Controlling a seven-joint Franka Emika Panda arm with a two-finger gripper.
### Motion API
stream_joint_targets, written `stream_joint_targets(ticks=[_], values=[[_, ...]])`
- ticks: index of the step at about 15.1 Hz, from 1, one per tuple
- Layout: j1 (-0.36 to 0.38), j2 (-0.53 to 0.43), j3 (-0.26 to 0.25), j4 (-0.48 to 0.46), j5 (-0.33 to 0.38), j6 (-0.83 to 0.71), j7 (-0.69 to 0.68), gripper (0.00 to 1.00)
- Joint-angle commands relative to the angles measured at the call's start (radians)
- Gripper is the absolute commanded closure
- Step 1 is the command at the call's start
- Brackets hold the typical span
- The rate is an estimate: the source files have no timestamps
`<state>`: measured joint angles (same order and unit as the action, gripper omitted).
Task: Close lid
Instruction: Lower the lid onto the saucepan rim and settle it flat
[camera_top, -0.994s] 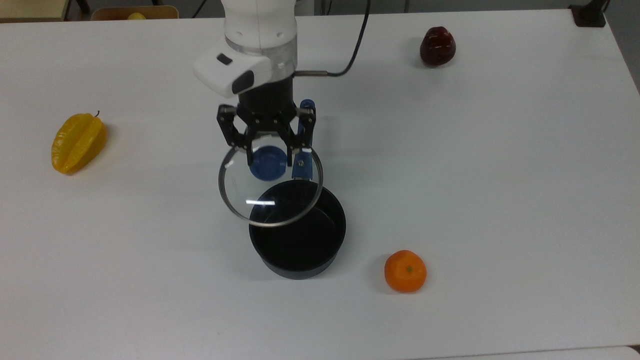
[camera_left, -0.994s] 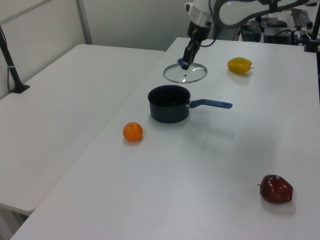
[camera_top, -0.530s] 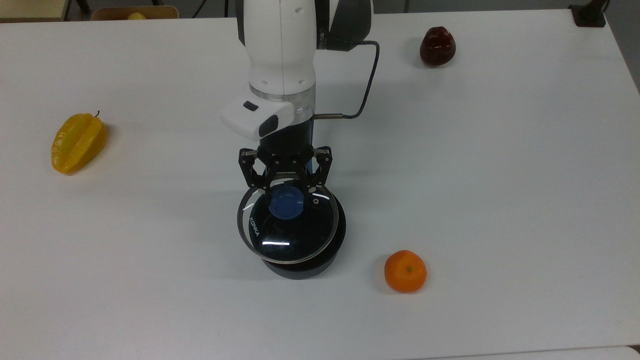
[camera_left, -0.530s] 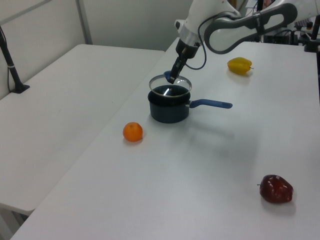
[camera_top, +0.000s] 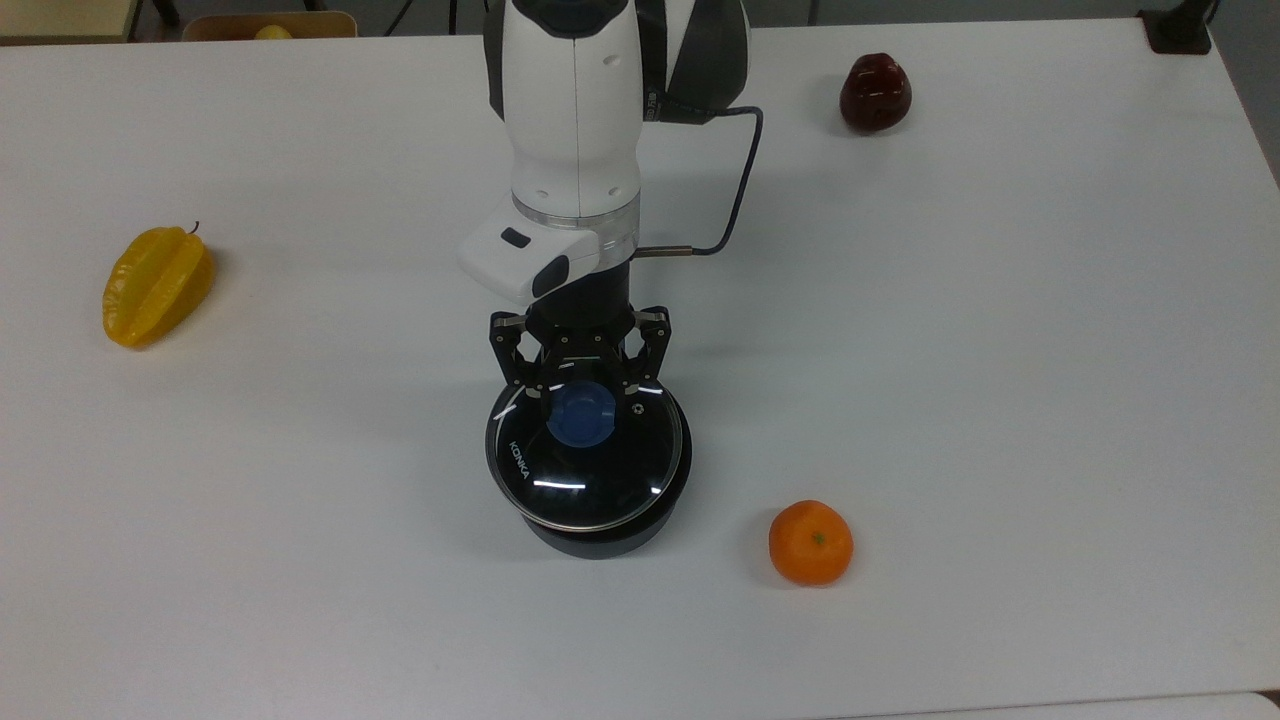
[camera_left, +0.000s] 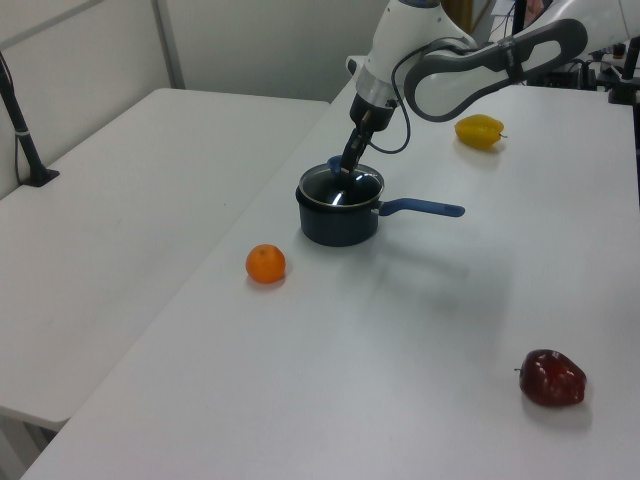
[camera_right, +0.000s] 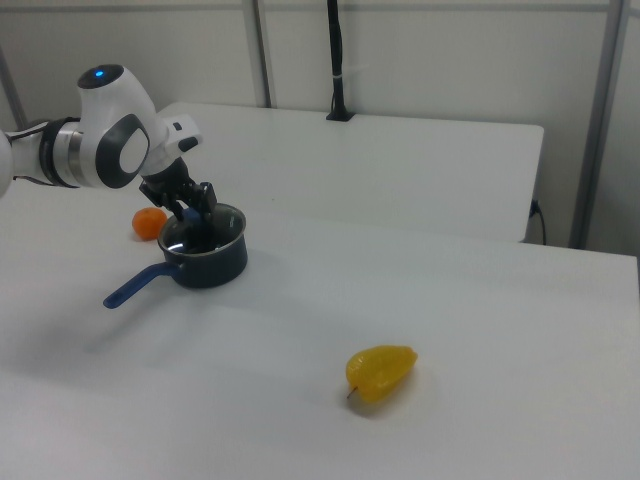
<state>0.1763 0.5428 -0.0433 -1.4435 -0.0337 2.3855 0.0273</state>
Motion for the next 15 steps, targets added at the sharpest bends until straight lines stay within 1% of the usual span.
stream_joint_targets(ticks=[1, 5, 9, 15], values=[[0.011, 0.005, -0.007, 0.012, -0.011, 0.014, -0.012, 0.49], [0.022, 0.017, -0.007, 0.017, -0.011, 0.017, -0.012, 0.49], [0.025, 0.017, -0.007, 0.012, -0.011, 0.08, -0.007, 0.49], [0.026, 0.023, -0.007, 0.012, -0.012, 0.078, -0.009, 0.49]])
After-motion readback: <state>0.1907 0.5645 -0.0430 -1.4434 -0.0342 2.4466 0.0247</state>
